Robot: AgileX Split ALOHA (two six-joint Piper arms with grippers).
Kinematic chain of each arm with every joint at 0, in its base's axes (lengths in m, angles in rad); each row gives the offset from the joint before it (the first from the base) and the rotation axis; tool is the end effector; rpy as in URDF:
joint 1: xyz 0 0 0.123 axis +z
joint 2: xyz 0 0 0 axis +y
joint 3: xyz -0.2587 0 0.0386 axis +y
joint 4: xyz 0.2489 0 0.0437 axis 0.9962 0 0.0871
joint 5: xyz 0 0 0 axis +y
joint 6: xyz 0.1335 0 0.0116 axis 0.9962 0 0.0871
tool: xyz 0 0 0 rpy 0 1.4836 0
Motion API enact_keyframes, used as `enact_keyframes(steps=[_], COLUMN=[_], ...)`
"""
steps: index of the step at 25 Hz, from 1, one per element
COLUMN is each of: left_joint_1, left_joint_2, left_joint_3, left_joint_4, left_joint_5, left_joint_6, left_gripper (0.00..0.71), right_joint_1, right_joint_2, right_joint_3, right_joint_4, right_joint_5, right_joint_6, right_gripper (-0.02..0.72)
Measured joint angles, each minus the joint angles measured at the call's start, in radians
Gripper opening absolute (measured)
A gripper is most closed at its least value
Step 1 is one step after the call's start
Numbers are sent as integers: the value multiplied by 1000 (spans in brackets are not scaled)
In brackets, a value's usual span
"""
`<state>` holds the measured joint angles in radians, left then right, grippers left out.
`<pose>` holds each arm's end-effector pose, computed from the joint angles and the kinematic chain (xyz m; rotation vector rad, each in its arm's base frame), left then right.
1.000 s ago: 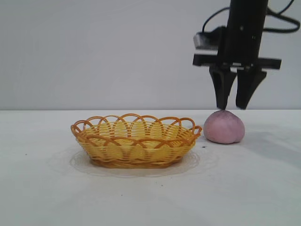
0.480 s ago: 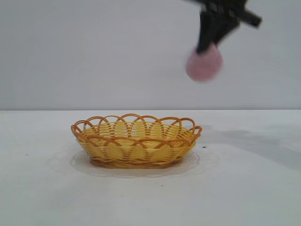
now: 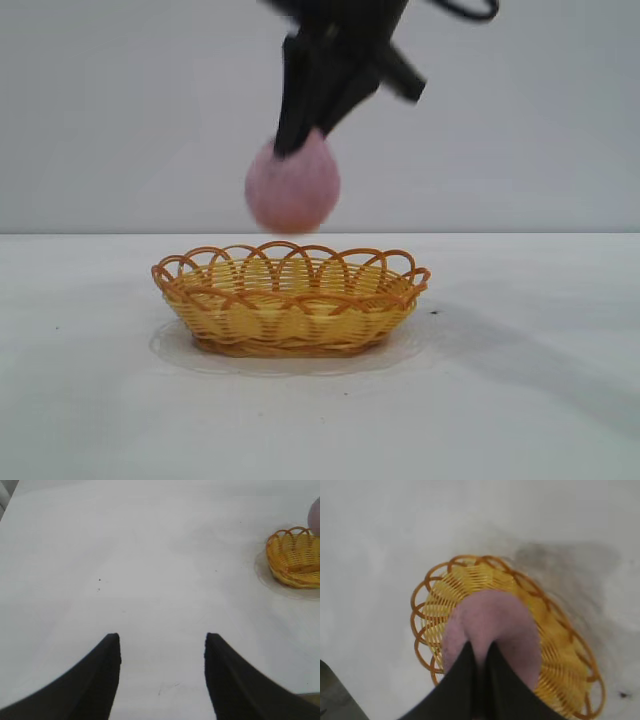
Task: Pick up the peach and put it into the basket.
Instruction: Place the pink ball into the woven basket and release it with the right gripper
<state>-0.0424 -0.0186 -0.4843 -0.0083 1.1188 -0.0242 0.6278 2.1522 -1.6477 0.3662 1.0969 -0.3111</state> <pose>0.0532 -0.0033 0.2474 0.0198 2.0998 -0.0501 0.3181 0.2836 0.1094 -1.1759 2.8625 0.5230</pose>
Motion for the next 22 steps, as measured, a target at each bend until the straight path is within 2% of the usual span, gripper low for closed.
enact_keyframes(steps=[1, 2, 3, 10, 11, 14, 15, 17, 19, 20, 22], left_joint_1=[0, 0, 0, 0, 0, 0, 0, 0, 0, 0, 0], left_joint_2=[0, 0, 0, 0, 0, 0, 0, 0, 0, 0, 0], left_joint_3=[0, 0, 0, 0, 0, 0, 0, 0, 0, 0, 0], left_joint_4=[0, 0, 0, 0, 0, 0, 0, 0, 0, 0, 0], left_joint_5=[0, 0, 0, 0, 0, 0, 0, 0, 0, 0, 0], left_joint_6=[0, 0, 0, 0, 0, 0, 0, 0, 0, 0, 0], left_gripper=[336, 336, 336, 336, 336, 336, 336, 336, 336, 336, 336], right_joint_1=[0, 0, 0, 0, 0, -7, -16, -67, -150, -206, -315], right_joint_2=[2, 2, 2, -17, -35, -124, -162, -216, -232, -224, -195], right_joint_3=[0, 0, 0, 0, 0, 0, 0, 0, -4, -4, -4], right_joint_4=[-6, -13, -15, -19, -21, -45, -67, -153, -290, -339, -405], right_joint_5=[0, 5, 6, 11, 9, -41, -72, -125, -156, -161, -166], right_joint_6=[5, 9, 12, 38, 40, 59, 79, 181, 291, 336, 377], right_gripper=[0, 60, 60, 427, 457, 457, 457, 483, 483, 483, 483])
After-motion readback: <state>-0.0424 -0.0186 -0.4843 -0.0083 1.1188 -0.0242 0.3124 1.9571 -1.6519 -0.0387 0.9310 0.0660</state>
